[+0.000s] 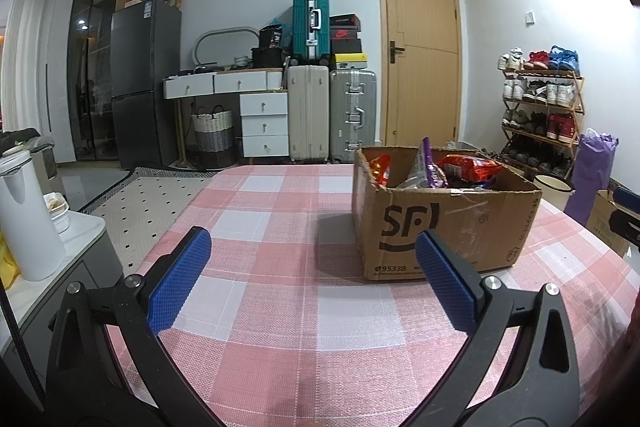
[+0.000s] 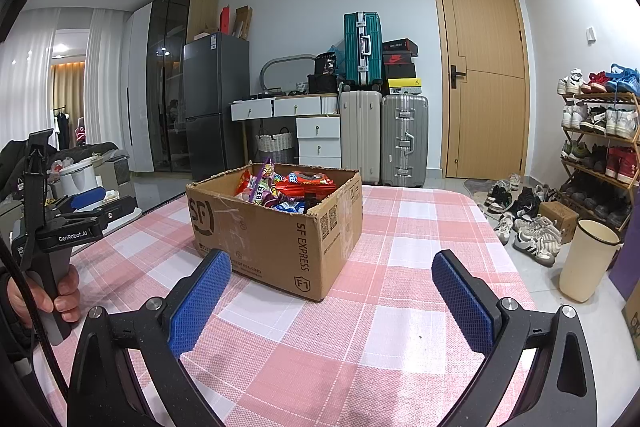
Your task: Organize snacks
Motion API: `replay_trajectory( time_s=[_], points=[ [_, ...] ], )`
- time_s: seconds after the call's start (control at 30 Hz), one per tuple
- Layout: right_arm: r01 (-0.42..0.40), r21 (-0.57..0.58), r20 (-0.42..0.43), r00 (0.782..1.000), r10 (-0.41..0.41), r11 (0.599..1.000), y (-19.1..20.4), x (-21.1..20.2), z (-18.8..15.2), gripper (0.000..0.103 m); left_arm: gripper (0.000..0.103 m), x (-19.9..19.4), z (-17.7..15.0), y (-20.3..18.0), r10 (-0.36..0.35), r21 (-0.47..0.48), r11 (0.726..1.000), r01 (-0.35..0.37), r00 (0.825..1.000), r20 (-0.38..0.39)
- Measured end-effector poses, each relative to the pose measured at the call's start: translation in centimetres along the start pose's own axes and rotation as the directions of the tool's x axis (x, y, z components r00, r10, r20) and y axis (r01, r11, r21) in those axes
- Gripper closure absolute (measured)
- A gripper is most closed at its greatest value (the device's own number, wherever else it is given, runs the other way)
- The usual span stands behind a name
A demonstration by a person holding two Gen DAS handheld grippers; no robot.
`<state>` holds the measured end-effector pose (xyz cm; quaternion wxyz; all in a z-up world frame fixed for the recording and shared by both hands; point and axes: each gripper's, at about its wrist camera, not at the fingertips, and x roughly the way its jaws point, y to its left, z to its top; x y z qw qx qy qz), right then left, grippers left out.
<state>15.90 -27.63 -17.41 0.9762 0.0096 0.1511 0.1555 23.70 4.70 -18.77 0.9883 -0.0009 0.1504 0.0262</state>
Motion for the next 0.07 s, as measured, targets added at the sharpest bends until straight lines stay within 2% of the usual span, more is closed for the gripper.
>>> replay_trajectory(
  time_s=[0.07],
  points=[
    [0.0, 0.0, 0.0, 1.0, 0.0, 1.0, 0.02, -0.04, 0.05, 0.001, 0.001, 0.52, -0.04, -0.34, 0.0, 0.005, 1.0, 0.0, 1.0, -0.006]
  ],
)
